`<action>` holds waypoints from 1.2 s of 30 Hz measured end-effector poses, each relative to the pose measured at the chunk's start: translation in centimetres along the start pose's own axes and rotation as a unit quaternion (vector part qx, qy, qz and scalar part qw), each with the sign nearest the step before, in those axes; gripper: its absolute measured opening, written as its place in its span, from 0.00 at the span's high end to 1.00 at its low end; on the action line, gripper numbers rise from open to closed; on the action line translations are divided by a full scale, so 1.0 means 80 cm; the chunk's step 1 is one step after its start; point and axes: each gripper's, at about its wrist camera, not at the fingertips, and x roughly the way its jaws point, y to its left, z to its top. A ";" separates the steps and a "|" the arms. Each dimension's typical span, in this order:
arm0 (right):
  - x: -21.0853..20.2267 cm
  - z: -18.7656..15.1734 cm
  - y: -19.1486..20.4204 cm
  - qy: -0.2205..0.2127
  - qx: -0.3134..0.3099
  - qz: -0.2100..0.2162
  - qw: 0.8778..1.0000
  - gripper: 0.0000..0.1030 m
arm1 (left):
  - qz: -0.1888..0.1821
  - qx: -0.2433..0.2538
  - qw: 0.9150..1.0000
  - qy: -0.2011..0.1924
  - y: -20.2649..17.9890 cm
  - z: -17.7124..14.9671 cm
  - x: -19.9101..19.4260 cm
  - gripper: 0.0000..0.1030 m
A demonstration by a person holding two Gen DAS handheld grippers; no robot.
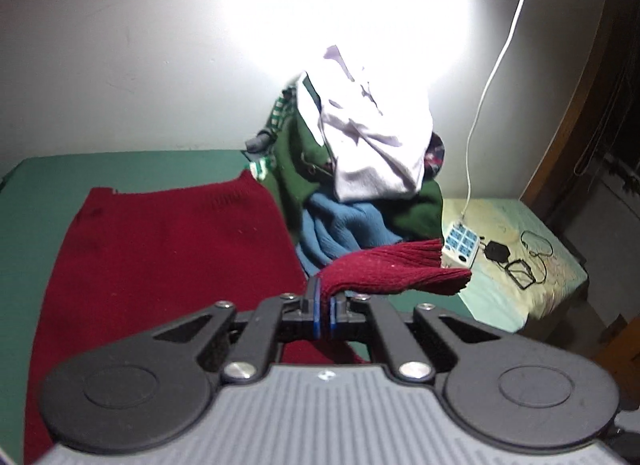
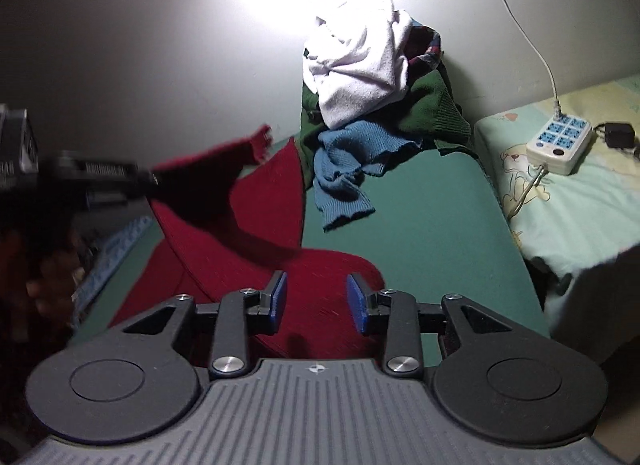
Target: Fold clothes
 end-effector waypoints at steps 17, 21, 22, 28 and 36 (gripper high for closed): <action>0.027 -0.077 0.147 0.109 -0.155 0.021 0.982 0.49 | 0.036 -0.006 0.999 -0.027 0.130 0.100 -0.040 0.98; 0.041 -0.090 0.179 0.105 -0.178 -0.011 0.978 0.49 | 0.032 -0.002 0.999 -0.035 0.160 0.119 -0.047 0.98; 0.045 -0.092 0.188 0.103 -0.182 -0.014 0.978 0.49 | 0.029 -0.003 0.999 -0.036 0.166 0.122 -0.050 0.98; 0.073 -0.110 0.229 0.095 -0.222 -0.055 0.969 0.66 | 0.005 -0.010 0.999 -0.042 0.189 0.121 -0.065 0.98; 0.064 -0.119 0.247 0.092 -0.239 -0.078 0.964 0.92 | 0.027 -0.034 0.997 -0.070 0.227 0.086 -0.127 0.98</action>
